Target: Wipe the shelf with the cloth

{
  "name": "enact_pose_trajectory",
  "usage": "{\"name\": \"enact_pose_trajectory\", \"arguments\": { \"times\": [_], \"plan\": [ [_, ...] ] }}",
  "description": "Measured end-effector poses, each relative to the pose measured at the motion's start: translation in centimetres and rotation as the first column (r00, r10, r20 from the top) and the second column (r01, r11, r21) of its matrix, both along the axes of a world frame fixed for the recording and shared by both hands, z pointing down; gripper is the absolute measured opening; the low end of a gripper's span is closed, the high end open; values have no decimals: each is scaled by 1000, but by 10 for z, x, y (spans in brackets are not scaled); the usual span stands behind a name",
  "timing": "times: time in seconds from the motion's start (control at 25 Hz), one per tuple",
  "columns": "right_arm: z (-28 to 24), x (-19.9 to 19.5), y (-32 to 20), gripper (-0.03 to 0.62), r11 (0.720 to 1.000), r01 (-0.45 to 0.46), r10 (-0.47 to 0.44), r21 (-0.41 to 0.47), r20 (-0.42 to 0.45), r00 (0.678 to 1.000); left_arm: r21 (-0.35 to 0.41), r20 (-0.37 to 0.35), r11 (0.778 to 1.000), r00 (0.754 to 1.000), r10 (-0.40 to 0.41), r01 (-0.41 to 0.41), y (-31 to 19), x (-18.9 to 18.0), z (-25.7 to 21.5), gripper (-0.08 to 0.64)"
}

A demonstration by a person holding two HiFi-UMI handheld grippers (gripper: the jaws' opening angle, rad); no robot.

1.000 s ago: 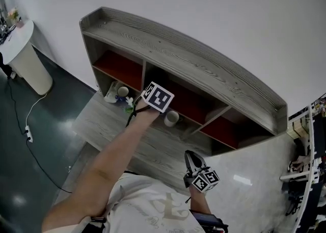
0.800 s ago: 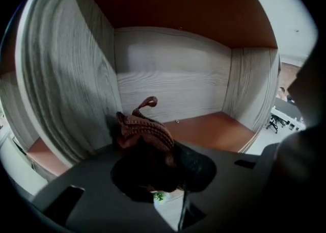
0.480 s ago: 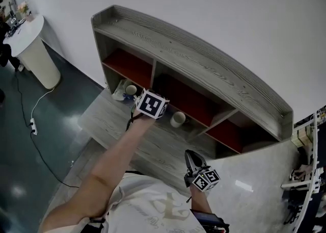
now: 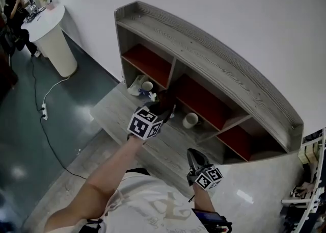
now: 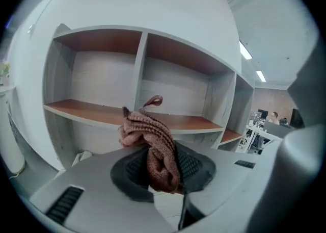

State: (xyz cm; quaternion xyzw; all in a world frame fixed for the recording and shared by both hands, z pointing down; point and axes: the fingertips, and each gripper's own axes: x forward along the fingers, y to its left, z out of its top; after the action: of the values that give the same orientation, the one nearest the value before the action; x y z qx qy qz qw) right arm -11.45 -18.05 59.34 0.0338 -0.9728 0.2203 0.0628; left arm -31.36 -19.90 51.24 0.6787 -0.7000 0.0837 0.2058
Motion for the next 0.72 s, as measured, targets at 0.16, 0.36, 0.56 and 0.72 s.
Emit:
{"name": "enact_pose_trajectory", "arguments": {
  "times": [0.16,0.36,0.56,0.72],
  "plan": [
    [2,-19,10,5,997,76,-76,-7,-2,997,60,-27,997,999,-41,42,37,-4,11,95],
    [2,-43,25,5,985,171,-171,-6,-4,985,98,-48,985,990,-136,140,87,-15,23,95],
    [2,-67,40,5,971,238,-238,3,-5,971,105,-67,973,977,-201,208,129,-22,34,95],
    [1,-87,48,5,963,270,-270,6,-1,963,88,-84,972,974,-210,217,151,-24,46,95]
  ]
}}
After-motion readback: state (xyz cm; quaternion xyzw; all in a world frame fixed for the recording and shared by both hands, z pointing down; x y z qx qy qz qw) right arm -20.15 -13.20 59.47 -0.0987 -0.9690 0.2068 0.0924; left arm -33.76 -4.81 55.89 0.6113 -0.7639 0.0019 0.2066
